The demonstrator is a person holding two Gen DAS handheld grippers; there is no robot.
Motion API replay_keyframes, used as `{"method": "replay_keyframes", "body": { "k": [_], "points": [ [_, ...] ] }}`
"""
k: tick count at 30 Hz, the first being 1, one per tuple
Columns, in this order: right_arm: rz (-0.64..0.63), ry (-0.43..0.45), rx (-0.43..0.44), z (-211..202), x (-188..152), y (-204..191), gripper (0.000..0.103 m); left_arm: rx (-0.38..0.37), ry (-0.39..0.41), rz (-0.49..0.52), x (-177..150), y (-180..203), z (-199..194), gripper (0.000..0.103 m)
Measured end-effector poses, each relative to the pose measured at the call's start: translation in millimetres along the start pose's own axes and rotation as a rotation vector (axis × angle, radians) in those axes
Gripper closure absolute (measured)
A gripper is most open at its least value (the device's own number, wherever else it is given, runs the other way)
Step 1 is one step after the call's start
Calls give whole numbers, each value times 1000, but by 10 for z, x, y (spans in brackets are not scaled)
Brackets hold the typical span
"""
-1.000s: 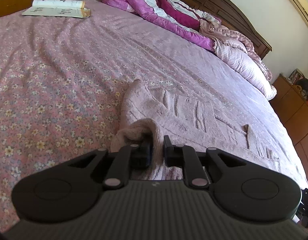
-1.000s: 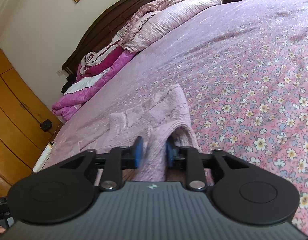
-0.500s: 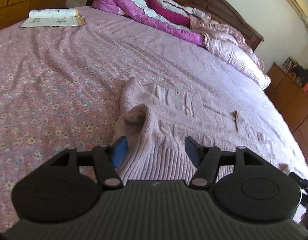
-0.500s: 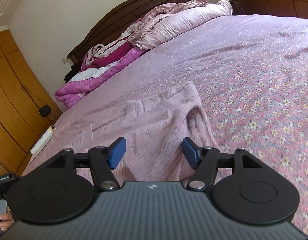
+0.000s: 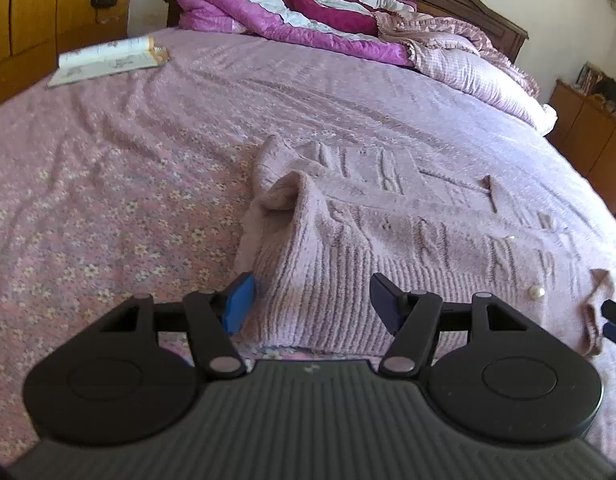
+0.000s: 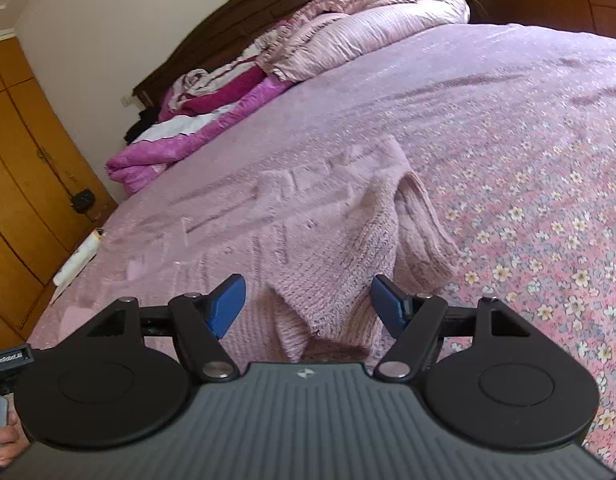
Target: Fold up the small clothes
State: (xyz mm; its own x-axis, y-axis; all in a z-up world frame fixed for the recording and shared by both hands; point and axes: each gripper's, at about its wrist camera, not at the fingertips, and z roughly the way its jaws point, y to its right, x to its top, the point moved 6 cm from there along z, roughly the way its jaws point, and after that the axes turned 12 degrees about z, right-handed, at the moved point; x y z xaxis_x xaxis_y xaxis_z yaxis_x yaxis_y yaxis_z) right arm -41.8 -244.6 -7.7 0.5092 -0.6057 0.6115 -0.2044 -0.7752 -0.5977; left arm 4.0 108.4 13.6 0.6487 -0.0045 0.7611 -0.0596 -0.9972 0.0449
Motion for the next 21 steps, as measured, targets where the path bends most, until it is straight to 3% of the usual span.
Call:
{"method": "replay_keyframes", "body": {
  "k": [4, 15, 16, 17, 18, 19, 20, 21],
  "points": [
    [16, 13, -59, 27, 23, 84, 27, 27, -6, 38, -17, 17, 9, 38],
    [53, -9, -16, 112, 75, 123, 28, 23, -4, 66, -8, 49, 95, 42],
    [53, -10, -15, 115, 78, 121, 30, 15, -5, 63, -2, 49, 100, 55],
    [54, -10, -11, 113, 84, 117, 39, -3, -8, 57, 5, 51, 101, 63],
    [55, -13, -6, 110, 92, 114, 46, -22, -15, 46, 12, 49, 101, 77],
    [59, -20, -4, 111, 99, 113, 59, -35, -18, 37, 18, 42, 99, 84],
    [63, -24, -5, 108, 112, 131, 70, -49, -19, 30, 29, 33, 99, 84],
    [65, -28, -3, 106, 125, 144, 74, -63, -21, 24, 37, 31, 100, 84]
  ]
}}
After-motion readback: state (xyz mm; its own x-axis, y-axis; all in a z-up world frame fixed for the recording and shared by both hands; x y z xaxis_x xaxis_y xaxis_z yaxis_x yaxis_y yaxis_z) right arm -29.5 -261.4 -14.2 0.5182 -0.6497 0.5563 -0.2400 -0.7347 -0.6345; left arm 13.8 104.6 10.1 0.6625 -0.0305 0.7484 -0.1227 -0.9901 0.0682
